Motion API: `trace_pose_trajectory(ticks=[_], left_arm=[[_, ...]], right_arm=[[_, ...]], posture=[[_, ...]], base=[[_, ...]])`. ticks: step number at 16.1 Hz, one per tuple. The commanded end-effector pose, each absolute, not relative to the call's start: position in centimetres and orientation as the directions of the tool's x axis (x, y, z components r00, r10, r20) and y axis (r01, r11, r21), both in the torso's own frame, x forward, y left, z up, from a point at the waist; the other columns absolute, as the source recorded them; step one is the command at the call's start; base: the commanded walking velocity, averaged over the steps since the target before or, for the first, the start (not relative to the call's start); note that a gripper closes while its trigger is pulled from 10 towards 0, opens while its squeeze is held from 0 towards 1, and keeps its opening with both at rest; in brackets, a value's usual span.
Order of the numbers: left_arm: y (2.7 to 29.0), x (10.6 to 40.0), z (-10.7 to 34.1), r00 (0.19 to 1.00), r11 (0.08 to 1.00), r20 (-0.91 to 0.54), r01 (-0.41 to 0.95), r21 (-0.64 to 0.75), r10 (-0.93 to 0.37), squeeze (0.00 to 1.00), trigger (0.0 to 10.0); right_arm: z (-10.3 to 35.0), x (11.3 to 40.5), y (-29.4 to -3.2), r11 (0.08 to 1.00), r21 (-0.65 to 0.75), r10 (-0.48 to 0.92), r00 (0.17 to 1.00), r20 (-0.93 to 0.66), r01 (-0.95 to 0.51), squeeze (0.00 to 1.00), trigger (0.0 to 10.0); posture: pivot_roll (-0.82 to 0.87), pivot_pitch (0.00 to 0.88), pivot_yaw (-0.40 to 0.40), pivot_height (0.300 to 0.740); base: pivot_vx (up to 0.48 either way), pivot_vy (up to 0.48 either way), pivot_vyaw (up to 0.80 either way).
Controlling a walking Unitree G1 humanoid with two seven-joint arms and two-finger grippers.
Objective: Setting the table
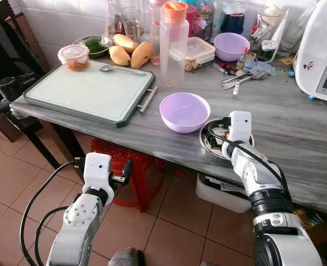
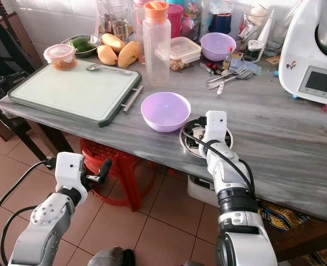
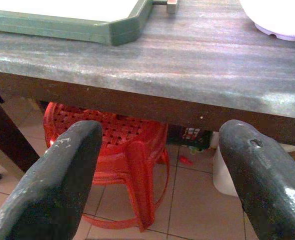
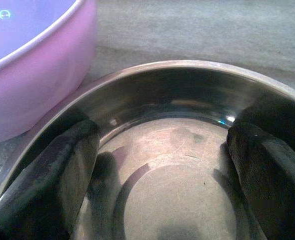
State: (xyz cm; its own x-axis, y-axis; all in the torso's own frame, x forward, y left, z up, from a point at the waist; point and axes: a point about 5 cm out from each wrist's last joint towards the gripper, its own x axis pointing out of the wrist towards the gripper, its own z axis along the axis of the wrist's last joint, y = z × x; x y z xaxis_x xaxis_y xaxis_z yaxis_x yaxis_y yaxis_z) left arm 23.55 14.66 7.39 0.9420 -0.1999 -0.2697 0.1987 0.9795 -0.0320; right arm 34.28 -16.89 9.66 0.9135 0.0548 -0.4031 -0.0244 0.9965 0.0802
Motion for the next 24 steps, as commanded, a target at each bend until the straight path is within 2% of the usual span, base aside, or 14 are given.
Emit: trace_pose_trajectory(ticks=[1, 7, 12, 13, 17, 19, 20, 21, 24], left_arm=[[14.7, 23.6, 7.6, 0.942, 0.979, -0.268, 0.204, -0.019, -0.202, 0.0, 10.0], [14.5, 24.2, 7.7, 0.943, 0.977, -0.258, 0.214, -0.021, -0.212, 0.0, 10.0], [14.3, 24.6, 7.9, 0.946, 0.975, -0.235, 0.219, -0.034, -0.221, 0.0, 10.0], [14.4, 24.7, 7.9, 0.95, 0.978, -0.232, 0.209, -0.03, -0.21, 0.0, 10.0], [14.2, 25.1, 7.6, 0.958, 0.986, -0.232, 0.169, -0.016, -0.168, 0.0, 10.0], [13.9, 25.4, 7.3, 0.958, 0.983, -0.224, 0.178, -0.034, -0.181, 0.0, 10.0], [13.9, 25.5, 7.1, 0.954, 0.984, -0.239, 0.175, -0.041, -0.179, 0.0, 10.0], [13.7, 25.6, 7.0, 0.951, 0.98, -0.24, 0.194, -0.036, -0.197, 0.0, 10.0], [13.6, 26.1, 7.3, 0.956, 0.98, -0.215, 0.196, -0.036, -0.199, 0.0, 10.0]], right_arm=[[9.9, 34.3, -17.1, 0.996, 0.086, 0.049, 0.919, -0.39, -0.017, 0.0, 10.0], [11.1, 31.8, -18.3, 0.999, -0.012, 0.035, 0.972, -0.233, -0.039, 0.0, 10.0], [13.2, 31.4, -18.8, 0.999, -0.032, -0.009, 0.998, -0.055, 0.007, 0.0, 10.0], [13.7, 31.2, -18.4, 0.999, -0.042, 0.016, 1.0, -0.002, -0.016, 1.0, 10.0], [14.4, 29.8, -16.6, 0.995, -0.079, 0.064, 0.992, 0.113, -0.056, 1.0, 10.0], [13.3, 28.9, -16.7, 0.997, -0.079, 0.016, 0.992, 0.122, -0.007, 1.0, 10.0], [12.8, 28.5, -16.8, 0.997, -0.081, 0.001, 0.994, 0.113, 0.008, 0.95, 10.0], [12.7, 28.4, -16.7, 0.997, -0.08, 0.001, 0.994, 0.108, 0.008, 0.0, 10.0], [13.3, 28.3, -16.9, 0.996, -0.086, -0.007, 0.991, 0.136, 0.018, 0.0, 10.0]], posture=[[0.01, 0.0, 0.017, 0.74], [-0.01, 0.0, 0.026, 0.74], [-0.01, 0.0, 0.028, 0.74], [-0.02, 0.0, 0.031, 0.74], [-0.02, 0.0, 0.034, 0.74], [-0.01, 0.0, 0.044, 0.74], [-0.01, 0.0, 0.05, 0.74], [-0.02, 0.0, 0.05, 0.74], [-0.04, 0.0, 0.059, 0.74]], base=[[0.0, 0.0, 0.0], [0.0, 0.0, 0.0], [0.0, 0.0, 0.0], [0.0, 0.0, 0.0], [0.0, 0.0, 0.0], [0.0, 0.0, 0.0], [0.0, 0.0, 0.0], [0.0, 0.0, 0.0], [0.0, 0.0, -0.74]])
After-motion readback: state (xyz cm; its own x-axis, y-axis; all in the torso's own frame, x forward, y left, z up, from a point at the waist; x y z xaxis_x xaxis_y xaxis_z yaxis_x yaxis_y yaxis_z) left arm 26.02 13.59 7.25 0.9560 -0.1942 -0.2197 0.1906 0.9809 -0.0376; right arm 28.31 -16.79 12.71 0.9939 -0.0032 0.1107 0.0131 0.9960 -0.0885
